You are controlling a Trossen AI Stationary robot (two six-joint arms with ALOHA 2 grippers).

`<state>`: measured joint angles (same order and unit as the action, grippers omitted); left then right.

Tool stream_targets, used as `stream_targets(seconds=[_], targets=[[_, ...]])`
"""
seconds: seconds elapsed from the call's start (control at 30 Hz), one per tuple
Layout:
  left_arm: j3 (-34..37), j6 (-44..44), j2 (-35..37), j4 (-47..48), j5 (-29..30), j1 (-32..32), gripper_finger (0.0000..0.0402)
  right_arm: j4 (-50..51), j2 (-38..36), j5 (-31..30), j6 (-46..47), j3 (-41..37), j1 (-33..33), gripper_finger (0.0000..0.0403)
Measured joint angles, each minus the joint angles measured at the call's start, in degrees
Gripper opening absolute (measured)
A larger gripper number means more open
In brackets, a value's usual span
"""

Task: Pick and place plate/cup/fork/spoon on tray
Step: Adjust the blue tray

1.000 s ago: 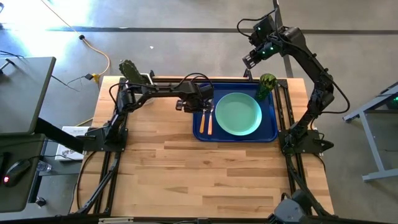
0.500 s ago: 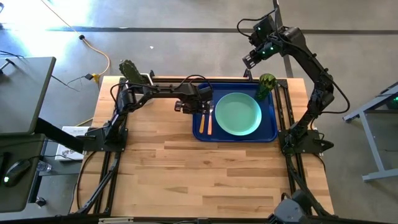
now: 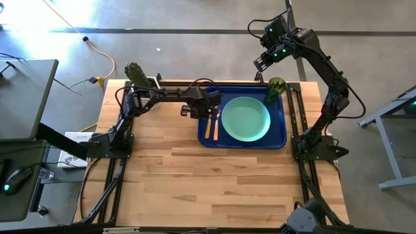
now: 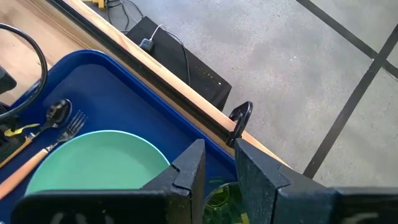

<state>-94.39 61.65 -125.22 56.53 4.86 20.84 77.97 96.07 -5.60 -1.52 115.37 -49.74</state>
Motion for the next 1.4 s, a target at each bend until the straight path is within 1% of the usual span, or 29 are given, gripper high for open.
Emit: stream_targets(seconds=[0.1,0.23,0.4,0.8,0.97,1.4], targets=[[0.03,0.01,0.04,2.26,0.14,0.31,0.0069,0.06,0.0,-0.01,0.0,0.0,0.01,0.008],[1.56,0.13,0.36,2.36,-0.31,0.78,0.0076,0.24,0.0,-0.01,0.0,0.0,0.0,0.008],[3.45,0.48,0.48,2.86,-2.35,0.98,0.0075,0.45,0.0,-0.01,0.0,0.0,0.0,0.008],[3.56,0.78,0.26,4.74,-2.17,0.95,0.0074,0.97,0.0,-0.01,0.0,0.0,0.01,0.008],[3.65,0.66,0.21,8.18,-1.57,1.71,0.0074,1.98,0.0,-0.01,0.0,0.0,0.0,0.008],[3.72,0.72,0.15,12.6,-0.98,2.17,0.0074,2.96,0.0,-0.01,-1.04,0.0,0.0,0.008]])
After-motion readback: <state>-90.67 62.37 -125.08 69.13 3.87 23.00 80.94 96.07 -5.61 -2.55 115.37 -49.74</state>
